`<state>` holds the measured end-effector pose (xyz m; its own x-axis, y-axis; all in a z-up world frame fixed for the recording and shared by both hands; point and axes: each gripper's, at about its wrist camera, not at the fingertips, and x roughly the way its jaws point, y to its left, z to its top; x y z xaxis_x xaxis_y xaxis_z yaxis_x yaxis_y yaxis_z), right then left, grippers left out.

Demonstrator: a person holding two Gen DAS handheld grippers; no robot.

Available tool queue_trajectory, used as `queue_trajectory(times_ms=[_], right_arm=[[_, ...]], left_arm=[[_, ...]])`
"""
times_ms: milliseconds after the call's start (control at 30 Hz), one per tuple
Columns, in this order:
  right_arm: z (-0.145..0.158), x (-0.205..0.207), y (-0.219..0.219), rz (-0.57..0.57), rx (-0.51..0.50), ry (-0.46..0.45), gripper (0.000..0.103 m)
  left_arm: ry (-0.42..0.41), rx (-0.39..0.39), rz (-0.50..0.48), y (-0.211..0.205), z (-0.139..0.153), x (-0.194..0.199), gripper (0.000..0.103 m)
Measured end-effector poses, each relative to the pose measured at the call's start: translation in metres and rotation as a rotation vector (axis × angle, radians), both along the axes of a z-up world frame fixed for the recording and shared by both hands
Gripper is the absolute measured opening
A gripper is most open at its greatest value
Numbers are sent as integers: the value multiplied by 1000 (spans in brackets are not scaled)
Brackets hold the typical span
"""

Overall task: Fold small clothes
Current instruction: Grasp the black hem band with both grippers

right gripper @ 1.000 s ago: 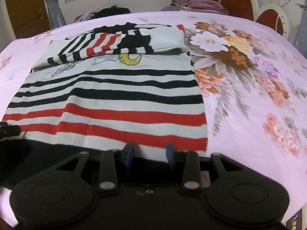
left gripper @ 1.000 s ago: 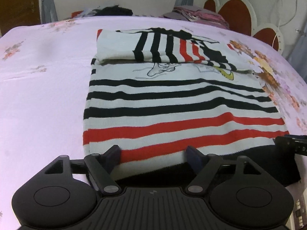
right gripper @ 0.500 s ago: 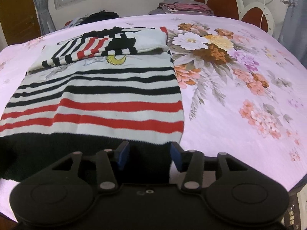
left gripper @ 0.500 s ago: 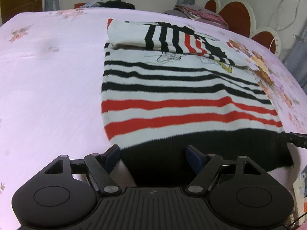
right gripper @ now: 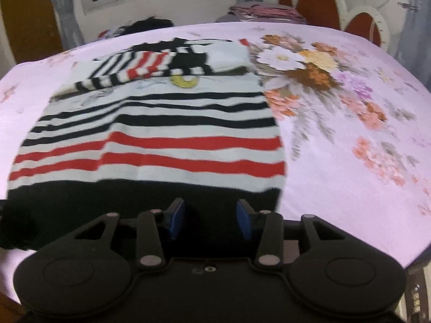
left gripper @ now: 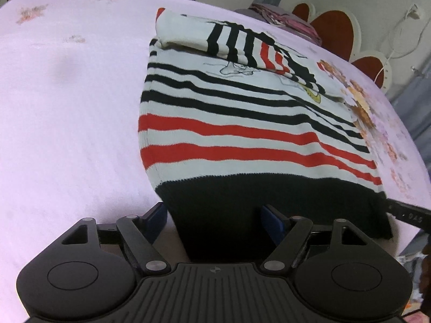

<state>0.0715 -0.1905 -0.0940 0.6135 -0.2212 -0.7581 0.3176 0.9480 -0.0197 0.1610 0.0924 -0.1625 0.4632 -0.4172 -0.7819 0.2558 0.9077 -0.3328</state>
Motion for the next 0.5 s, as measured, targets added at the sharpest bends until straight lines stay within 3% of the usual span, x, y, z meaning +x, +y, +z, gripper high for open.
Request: queue_trajectory(times_ms=[267, 500], right_arm=[[-3, -15, -42, -101, 26, 13, 49], [-14, -9, -36, -54, 143, 61, 45]], left_arm=[[86, -50, 11, 14, -1, -2, 75], [105, -54, 14, 7, -1, 3, 75]])
